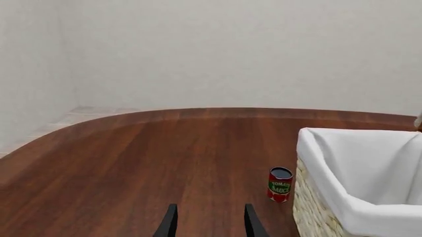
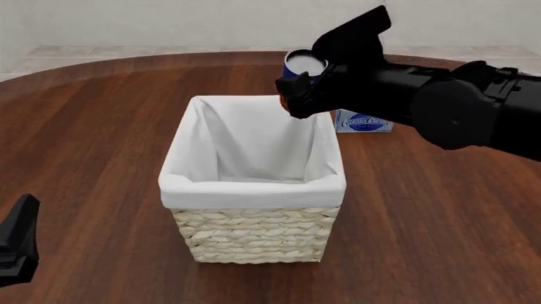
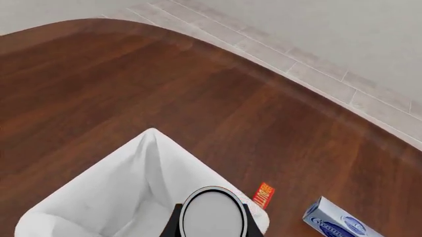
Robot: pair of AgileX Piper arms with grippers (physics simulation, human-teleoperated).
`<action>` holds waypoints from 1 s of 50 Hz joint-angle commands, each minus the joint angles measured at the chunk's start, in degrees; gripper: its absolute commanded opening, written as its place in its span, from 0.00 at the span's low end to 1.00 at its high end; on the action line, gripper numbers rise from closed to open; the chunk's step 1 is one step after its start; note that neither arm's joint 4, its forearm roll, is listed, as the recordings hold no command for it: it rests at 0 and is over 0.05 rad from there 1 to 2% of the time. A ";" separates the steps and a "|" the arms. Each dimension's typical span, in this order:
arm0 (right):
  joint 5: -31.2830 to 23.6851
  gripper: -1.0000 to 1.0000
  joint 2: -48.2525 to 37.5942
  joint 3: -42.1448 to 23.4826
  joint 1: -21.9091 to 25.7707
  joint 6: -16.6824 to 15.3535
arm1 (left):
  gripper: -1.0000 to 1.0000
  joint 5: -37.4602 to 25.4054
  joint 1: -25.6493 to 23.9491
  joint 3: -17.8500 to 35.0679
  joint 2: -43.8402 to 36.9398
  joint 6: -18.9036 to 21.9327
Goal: Pick up the alphabet soup and put it in the basket.
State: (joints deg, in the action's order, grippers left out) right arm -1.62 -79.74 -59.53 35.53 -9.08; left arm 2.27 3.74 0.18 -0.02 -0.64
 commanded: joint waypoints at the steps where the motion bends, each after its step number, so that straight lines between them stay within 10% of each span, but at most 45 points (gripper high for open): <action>1: 0.28 0.00 -2.00 -1.59 0.76 1.93 | 1.00 0.11 -0.03 0.00 0.00 0.02; 50: -1.75 0.00 -7.05 -4.98 7.53 3.99 | 1.00 0.10 -0.21 0.00 0.00 0.35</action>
State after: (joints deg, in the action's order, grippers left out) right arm -3.23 -86.65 -63.64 41.80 -6.99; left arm 2.36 3.54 0.18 -0.02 -0.34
